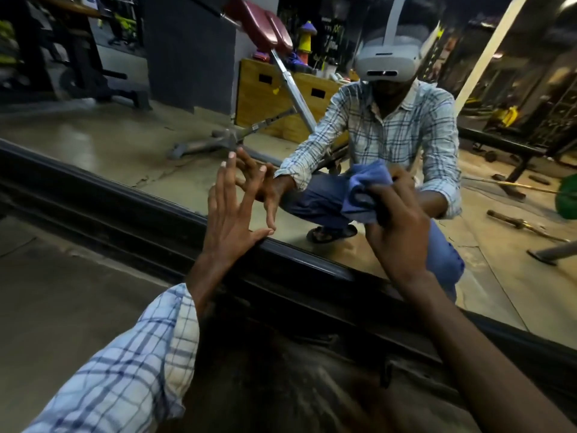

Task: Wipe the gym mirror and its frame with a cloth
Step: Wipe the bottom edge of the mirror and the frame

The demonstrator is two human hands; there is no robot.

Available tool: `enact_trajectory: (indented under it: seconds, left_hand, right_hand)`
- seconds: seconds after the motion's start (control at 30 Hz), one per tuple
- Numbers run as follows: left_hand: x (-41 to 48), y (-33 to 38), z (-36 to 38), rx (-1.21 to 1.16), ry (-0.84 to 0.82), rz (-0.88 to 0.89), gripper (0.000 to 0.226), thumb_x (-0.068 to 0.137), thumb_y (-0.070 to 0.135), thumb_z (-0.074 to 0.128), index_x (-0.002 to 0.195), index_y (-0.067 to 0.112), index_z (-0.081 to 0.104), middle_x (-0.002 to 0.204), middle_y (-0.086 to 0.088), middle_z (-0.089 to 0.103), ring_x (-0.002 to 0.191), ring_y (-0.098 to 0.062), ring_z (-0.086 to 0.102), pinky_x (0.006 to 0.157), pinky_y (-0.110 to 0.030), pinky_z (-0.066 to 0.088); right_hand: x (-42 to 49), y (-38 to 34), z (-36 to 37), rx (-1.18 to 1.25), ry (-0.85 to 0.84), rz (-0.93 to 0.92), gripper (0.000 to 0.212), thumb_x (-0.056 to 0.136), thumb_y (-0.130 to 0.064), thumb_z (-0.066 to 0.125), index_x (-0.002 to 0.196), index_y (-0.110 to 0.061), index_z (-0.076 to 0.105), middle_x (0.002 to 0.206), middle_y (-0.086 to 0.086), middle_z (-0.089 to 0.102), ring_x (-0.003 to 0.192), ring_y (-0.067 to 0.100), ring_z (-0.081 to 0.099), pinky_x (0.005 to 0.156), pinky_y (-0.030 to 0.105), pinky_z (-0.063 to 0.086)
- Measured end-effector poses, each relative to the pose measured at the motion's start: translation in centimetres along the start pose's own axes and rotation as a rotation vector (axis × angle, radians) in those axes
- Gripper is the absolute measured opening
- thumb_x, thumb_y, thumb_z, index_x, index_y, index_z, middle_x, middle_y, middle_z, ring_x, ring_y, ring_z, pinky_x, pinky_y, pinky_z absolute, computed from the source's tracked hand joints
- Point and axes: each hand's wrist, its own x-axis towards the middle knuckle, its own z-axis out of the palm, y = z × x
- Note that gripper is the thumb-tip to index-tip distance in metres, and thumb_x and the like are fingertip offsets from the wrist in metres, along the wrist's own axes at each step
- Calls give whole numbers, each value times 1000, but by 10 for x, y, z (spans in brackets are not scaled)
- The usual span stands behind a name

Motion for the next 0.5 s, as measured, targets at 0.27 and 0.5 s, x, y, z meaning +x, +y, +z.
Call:
enact_trajectory:
  seconds: [0.27,0.5]
  left_hand:
    - [10,-28,-7,-28,9,9,137,61,54,94,166,31,8,170,-24,-14,158,-39,-6,119,-64,22]
    - [15,-35,-7,-7,6,47,139,60,59,92,166,30,7,170,-23,-12,158,-40,-4,119,-65,25]
  right_hand:
    - [-29,-11,35,-172,-605,-155,40,86,-36,48,122,-31,65,140,-14,58,91,26,70,61,37,53]
    - [-20,-18,32,-170,-669,-155,43,80,-19,60,122,-27,62,144,-10,55,92,31,70,63,39,53]
